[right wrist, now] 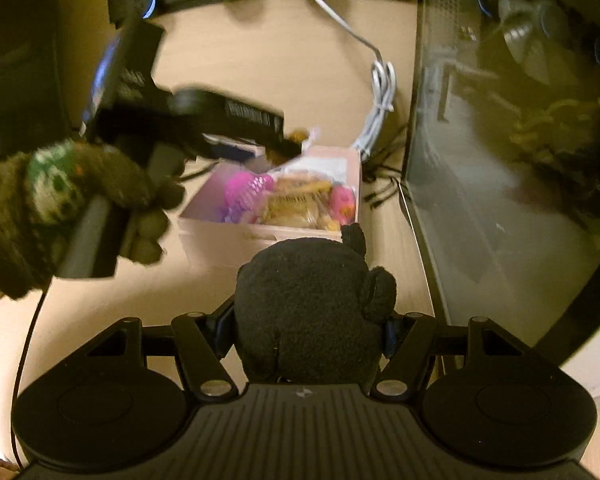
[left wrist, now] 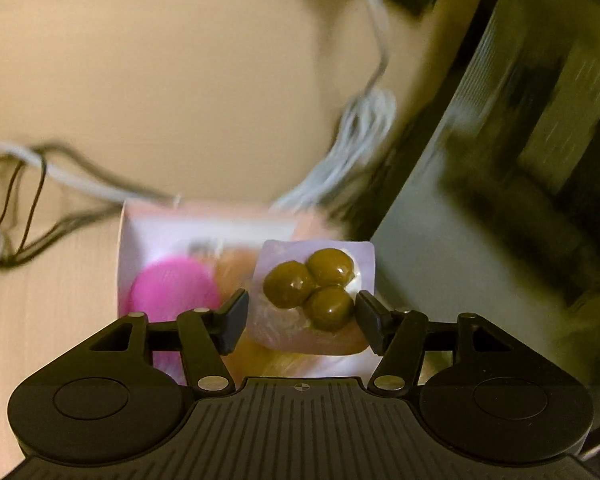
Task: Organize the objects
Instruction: 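Carry the candy dish and plush toy over the pink box with both tools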
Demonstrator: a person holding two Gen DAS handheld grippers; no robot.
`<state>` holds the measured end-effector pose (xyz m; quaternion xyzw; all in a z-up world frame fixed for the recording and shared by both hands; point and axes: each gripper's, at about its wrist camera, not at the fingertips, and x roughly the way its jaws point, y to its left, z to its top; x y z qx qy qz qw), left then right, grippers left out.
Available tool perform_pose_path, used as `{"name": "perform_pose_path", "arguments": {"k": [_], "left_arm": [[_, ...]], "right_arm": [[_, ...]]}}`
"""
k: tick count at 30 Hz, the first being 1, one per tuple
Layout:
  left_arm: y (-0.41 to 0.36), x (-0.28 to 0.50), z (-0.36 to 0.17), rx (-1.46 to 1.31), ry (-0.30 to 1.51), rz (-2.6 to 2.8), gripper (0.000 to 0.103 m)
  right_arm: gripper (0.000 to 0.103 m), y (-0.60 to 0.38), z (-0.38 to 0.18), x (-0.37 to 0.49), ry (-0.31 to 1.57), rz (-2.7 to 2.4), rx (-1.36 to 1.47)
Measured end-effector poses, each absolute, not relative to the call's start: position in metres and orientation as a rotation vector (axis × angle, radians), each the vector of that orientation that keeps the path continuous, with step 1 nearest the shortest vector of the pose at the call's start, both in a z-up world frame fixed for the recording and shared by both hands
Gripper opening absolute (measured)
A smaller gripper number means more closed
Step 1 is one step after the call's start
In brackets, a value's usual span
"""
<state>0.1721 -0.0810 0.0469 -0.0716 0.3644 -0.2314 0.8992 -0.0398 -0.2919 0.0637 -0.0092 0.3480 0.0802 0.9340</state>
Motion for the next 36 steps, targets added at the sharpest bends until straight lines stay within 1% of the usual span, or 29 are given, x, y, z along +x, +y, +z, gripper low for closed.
{"name": "perform_pose_path", "arguments": {"k": [1,2,5,7,8,10,17,20,25,30,31,32,33,34,36], "left_arm": [[-0.084,0.174,0.038,-0.102,0.791,-0.443,0.065],[-0.086,0.174,0.033,-0.072,0.810,-0.409,0.063],[-0.084,0.172,0.027,-0.036,0.824,-0.387,0.064],[-0.087,0.174,0.022,0.028,0.878,-0.423,0.067],[-0.093,0.175,0.020,0.055,0.905,-0.450,0.065],[-0.090,0.171,0.021,0.056,0.877,-0.470,0.065],[-0.038,0.141,0.062,-0.163,0.682,-0.479,0.065],[-0.008,0.123,0.073,-0.260,0.641,-0.429,0.065],[0.028,0.104,0.063,-0.337,0.700,-0.331,0.064],[0.037,0.086,0.042,-0.348,0.785,-0.297,0.063],[0.037,0.083,0.038,-0.349,0.800,-0.295,0.063],[0.037,0.081,0.035,-0.347,0.812,-0.294,0.063],[0.039,0.076,0.035,-0.345,0.820,-0.293,0.063],[0.040,0.076,0.032,-0.343,0.830,-0.290,0.063],[0.039,0.078,0.031,-0.340,0.838,-0.284,0.063]], "right_arm": [[0.066,-0.292,0.063,-0.039,0.718,0.162,-0.019],[0.066,-0.293,0.061,-0.040,0.723,0.162,-0.017],[0.067,-0.294,0.055,-0.038,0.736,0.159,-0.006],[0.067,-0.295,0.049,-0.035,0.752,0.152,0.004],[0.067,-0.294,0.047,-0.033,0.762,0.146,0.007],[0.067,-0.290,0.043,-0.031,0.775,0.138,0.004],[0.067,-0.284,0.043,-0.018,0.775,0.131,-0.003],[0.067,-0.284,0.051,-0.010,0.765,0.127,0.014],[0.067,-0.281,0.081,0.030,0.696,0.132,0.063],[0.067,-0.267,0.105,0.106,0.601,0.130,0.166],[0.068,-0.265,0.106,0.119,0.580,0.133,0.189],[0.072,-0.263,0.105,0.135,0.561,0.139,0.212],[0.080,-0.260,0.103,0.152,0.561,0.153,0.228],[0.083,-0.256,0.100,0.164,0.575,0.168,0.230],[0.083,-0.249,0.088,0.179,0.615,0.177,0.201]]}}
